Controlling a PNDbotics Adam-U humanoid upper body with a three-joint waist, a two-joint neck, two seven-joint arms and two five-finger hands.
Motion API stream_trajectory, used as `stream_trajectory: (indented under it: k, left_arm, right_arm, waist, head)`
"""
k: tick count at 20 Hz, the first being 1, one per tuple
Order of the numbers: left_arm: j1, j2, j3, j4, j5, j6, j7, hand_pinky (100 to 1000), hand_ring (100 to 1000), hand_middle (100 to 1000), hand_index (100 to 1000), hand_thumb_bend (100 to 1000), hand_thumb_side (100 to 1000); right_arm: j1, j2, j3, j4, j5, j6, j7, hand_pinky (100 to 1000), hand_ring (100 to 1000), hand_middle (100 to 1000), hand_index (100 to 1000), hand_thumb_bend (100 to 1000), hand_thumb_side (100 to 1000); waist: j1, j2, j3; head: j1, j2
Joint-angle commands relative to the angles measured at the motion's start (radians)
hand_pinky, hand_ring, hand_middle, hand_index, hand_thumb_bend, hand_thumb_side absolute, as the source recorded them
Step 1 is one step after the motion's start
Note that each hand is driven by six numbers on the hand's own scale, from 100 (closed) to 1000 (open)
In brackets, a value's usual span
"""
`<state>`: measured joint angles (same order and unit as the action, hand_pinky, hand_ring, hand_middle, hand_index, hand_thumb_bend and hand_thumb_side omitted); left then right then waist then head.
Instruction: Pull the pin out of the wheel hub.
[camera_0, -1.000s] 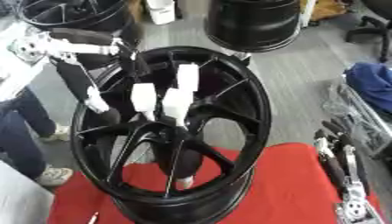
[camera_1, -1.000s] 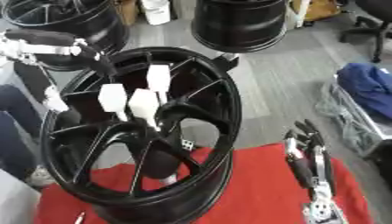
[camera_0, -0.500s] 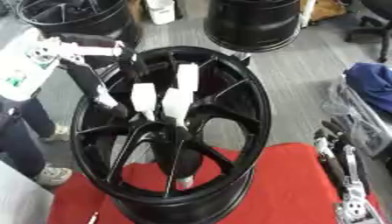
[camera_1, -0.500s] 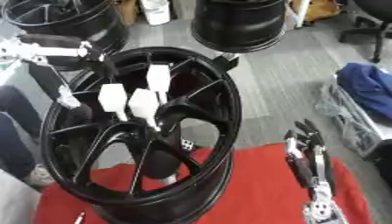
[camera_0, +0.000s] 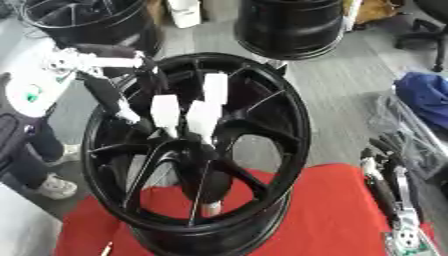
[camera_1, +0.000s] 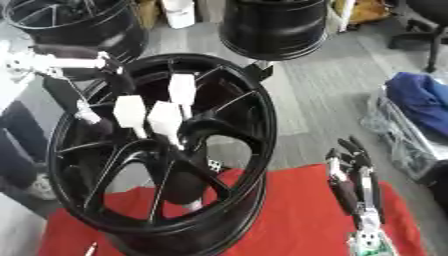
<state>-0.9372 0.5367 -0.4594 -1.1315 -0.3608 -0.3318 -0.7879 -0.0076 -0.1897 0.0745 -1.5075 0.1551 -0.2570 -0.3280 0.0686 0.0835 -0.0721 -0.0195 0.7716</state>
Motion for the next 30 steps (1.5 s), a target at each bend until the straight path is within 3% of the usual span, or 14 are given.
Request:
stream_trajectory:
  k: [1,14,21,30]
  left_arm:
    - [-0.022,0.004,0.011,0.003,-0.008,-0.128,-0.119,695,617,623,772,717,483]
    - [-0.019,-0.037,0.017,0.033,-0.019,-0.122,-0.119,675,594,599,746,699,480]
    - [-0.014,-0.043,0.015,0.039,-0.023,-0.116,-0.119,658,560,559,707,641,441]
    - [-0.010,-0.038,0.018,0.029,0.042,-0.082,-0.093,524,441,424,552,396,319]
  right_arm:
    - [-0.008,-0.011,-0.001,-0.010,0.004,-0.001,0.002,715,787,990,855,100,693]
    - [-0.010,-0.010,0.000,-0.009,0.004,-0.003,0.004,716,788,990,855,100,693]
    - [-0.011,-0.010,-0.001,-0.008,0.004,-0.003,0.005,716,788,990,855,100,691]
    - [-0.011,-0.010,-0.001,-0.008,0.004,-0.002,0.007,716,788,990,855,100,690]
  waist:
    - [-0.004,-0.012,0.000]
    - [-0.004,-0.012,-0.003]
    - [-0.004,-0.013,-0.004]
    - [-0.006,-0.013,-0.002]
  head:
    - [0.002,-0.002]
    - [0.004,-0.002]
    - [0.005,-0.002]
    - [0.007,-0.002]
